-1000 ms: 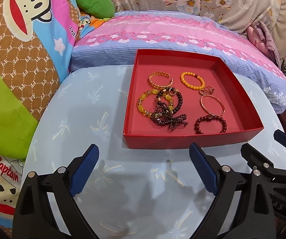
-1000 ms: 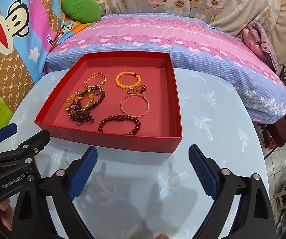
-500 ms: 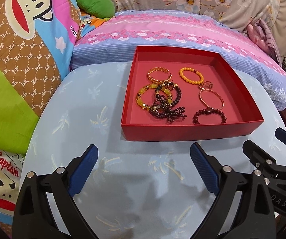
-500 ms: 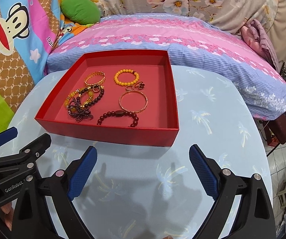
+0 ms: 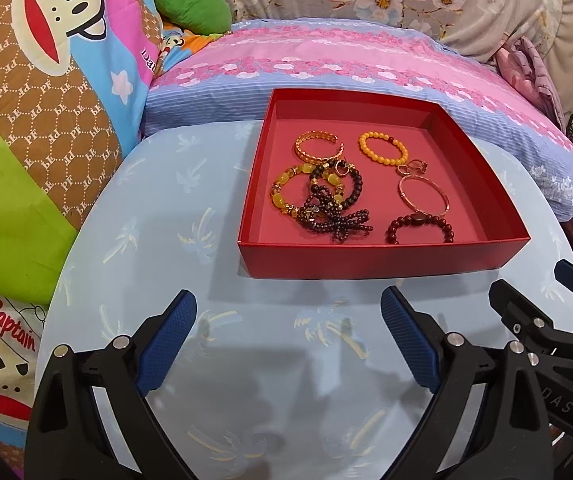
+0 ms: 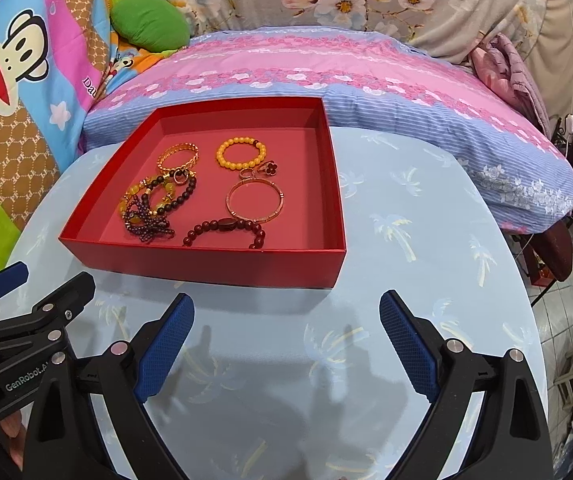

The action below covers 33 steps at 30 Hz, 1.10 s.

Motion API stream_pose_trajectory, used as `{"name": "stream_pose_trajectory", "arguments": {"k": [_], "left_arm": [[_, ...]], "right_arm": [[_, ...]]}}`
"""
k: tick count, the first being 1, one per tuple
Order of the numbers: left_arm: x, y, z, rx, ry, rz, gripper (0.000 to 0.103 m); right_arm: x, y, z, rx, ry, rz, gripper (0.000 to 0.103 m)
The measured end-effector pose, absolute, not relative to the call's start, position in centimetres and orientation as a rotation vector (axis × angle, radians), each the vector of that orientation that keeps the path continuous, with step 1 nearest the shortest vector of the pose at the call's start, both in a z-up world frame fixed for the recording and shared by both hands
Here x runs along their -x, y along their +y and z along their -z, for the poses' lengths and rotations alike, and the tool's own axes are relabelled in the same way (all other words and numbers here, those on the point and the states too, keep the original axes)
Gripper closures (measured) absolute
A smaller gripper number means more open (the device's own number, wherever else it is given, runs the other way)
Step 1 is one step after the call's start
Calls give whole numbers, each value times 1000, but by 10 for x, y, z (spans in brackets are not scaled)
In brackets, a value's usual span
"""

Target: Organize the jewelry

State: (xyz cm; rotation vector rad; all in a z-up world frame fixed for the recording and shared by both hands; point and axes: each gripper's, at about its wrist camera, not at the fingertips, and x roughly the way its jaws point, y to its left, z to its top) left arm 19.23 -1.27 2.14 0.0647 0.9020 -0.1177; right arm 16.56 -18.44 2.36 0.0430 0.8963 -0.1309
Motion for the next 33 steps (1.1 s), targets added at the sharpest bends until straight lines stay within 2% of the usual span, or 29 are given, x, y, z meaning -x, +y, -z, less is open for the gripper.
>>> {"name": "stream_pose_trajectory", "arguments": {"k": [33], "left_arm": [[-194,-16,-20,-69,897,108,14]], "right_arm": [[-166,-190,-24,-76,886,125,13]]}}
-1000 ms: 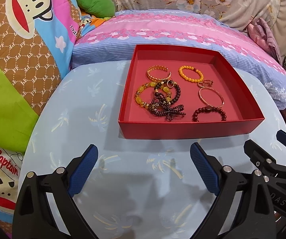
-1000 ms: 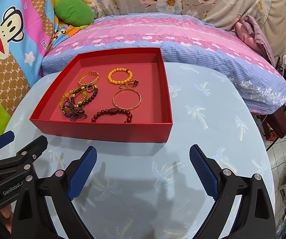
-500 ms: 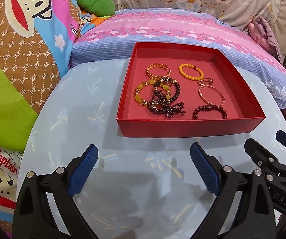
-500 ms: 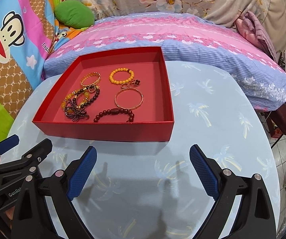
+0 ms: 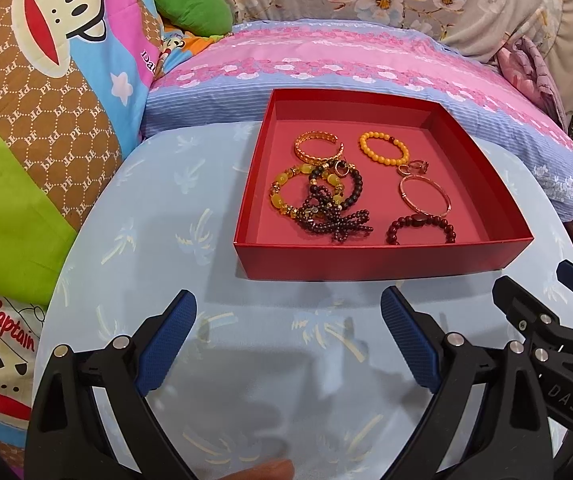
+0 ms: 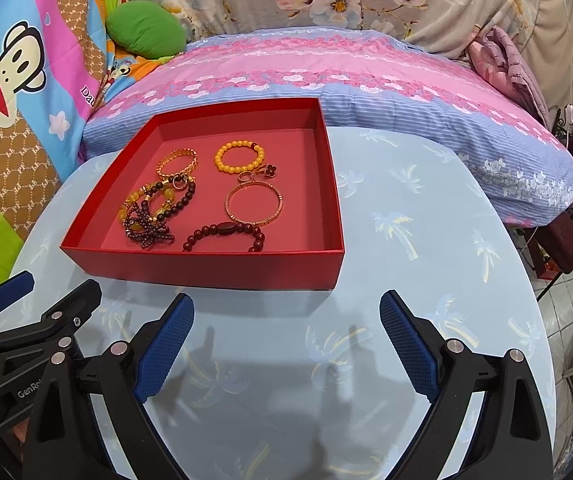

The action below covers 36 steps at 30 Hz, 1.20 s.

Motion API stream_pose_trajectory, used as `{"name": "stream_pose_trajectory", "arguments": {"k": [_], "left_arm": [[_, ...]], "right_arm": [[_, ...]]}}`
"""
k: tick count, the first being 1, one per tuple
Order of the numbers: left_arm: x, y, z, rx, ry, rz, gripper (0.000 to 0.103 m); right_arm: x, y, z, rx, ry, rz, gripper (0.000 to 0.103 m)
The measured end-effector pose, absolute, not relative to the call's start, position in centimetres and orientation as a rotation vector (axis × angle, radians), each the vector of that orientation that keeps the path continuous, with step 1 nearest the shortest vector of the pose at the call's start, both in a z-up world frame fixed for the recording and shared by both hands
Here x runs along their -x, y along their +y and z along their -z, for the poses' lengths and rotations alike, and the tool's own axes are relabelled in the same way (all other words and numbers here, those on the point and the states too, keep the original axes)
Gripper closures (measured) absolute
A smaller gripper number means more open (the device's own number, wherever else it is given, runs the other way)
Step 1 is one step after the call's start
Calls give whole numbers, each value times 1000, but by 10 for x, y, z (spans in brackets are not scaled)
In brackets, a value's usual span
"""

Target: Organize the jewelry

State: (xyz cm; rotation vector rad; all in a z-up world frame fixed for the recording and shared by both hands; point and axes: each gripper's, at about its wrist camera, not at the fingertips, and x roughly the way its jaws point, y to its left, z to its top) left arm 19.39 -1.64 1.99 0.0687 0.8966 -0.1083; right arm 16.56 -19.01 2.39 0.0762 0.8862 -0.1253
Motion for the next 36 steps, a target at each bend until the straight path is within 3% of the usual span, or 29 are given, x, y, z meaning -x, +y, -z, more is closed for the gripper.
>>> {"name": "stream_pose_trajectory", "arguments": {"k": [36], "left_arm": [[-194,-15,-20,-57,904,87,16]], "right_arm": [[-165,-186,-25,-73,884,126,13]]}}
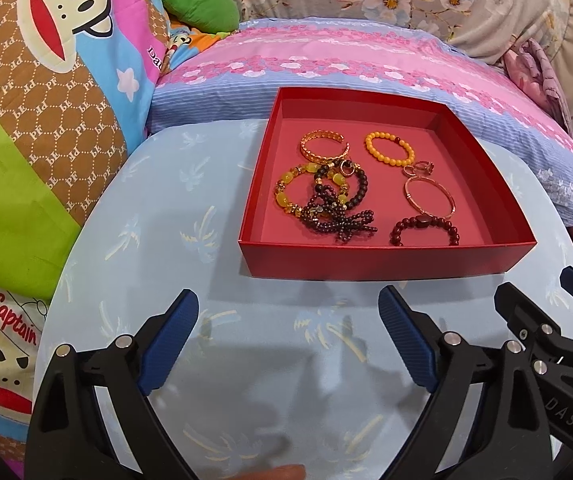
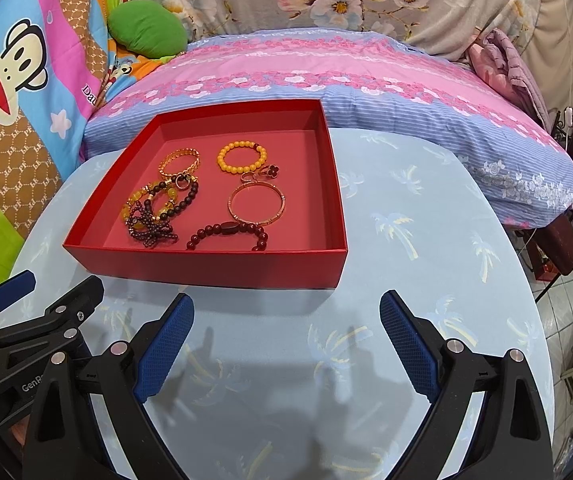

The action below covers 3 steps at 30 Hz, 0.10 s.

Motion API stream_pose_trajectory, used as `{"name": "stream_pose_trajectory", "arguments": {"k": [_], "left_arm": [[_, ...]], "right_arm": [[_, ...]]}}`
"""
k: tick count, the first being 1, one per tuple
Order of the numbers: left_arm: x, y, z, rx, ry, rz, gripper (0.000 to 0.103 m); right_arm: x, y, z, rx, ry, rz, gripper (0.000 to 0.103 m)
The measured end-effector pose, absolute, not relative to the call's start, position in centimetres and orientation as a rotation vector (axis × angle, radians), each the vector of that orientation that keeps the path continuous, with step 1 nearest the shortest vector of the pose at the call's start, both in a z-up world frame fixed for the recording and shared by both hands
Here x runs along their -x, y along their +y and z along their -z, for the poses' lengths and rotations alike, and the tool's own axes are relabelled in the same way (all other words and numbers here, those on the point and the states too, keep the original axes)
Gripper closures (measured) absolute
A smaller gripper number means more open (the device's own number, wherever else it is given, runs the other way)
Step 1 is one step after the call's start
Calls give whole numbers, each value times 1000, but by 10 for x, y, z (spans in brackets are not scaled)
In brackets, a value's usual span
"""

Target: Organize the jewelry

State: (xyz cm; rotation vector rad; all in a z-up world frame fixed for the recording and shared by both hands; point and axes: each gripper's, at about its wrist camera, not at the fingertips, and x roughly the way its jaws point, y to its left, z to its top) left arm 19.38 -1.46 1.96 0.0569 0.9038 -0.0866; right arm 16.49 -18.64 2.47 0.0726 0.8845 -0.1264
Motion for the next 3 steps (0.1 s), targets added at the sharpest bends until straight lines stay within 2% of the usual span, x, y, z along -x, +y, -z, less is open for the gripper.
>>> {"name": "stream_pose_trajectory", "arguments": {"k": [3], "left_arm": [[-193,-15,-20,-56,906,86,16]], "right_arm": [[-164,-187,-25,-72,884,127,13]]}}
